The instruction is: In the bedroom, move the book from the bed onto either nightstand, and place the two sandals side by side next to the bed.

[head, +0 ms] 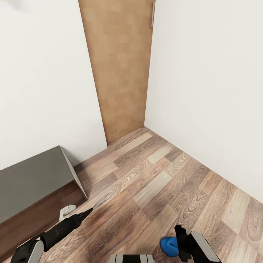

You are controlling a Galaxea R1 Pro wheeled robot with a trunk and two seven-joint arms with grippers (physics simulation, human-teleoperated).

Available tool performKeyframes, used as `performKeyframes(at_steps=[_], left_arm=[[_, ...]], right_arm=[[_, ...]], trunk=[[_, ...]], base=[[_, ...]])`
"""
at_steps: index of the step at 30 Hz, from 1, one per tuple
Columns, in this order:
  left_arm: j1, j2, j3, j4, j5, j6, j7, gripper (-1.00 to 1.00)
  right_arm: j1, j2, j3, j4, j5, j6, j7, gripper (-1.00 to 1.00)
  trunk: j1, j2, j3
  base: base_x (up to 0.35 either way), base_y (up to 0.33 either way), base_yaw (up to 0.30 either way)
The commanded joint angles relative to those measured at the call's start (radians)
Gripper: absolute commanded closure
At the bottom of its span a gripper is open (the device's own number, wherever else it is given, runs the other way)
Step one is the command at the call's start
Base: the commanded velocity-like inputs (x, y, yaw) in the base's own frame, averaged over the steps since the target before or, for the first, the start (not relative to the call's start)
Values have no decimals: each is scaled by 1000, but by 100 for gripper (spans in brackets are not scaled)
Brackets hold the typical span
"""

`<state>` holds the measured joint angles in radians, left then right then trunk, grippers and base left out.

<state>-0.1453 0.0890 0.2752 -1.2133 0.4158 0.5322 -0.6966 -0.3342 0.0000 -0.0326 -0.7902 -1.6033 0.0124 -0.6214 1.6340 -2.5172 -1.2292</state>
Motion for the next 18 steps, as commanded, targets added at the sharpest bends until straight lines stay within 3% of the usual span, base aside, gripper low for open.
performKeyframes(at_steps=[1,18], left_arm=[[0,0,1,0,6,8,-1,-100],[0,0,1,-2,6,8,1,-100]], right_arm=[[0,0,-1,-1,-4,1,-4,-100],[0,0,-2,-1,-4,1,-4,-100]], trunk=[[0,0,-1],[7,-4,-59]], base=[[2,0,0],[0,0,0]])
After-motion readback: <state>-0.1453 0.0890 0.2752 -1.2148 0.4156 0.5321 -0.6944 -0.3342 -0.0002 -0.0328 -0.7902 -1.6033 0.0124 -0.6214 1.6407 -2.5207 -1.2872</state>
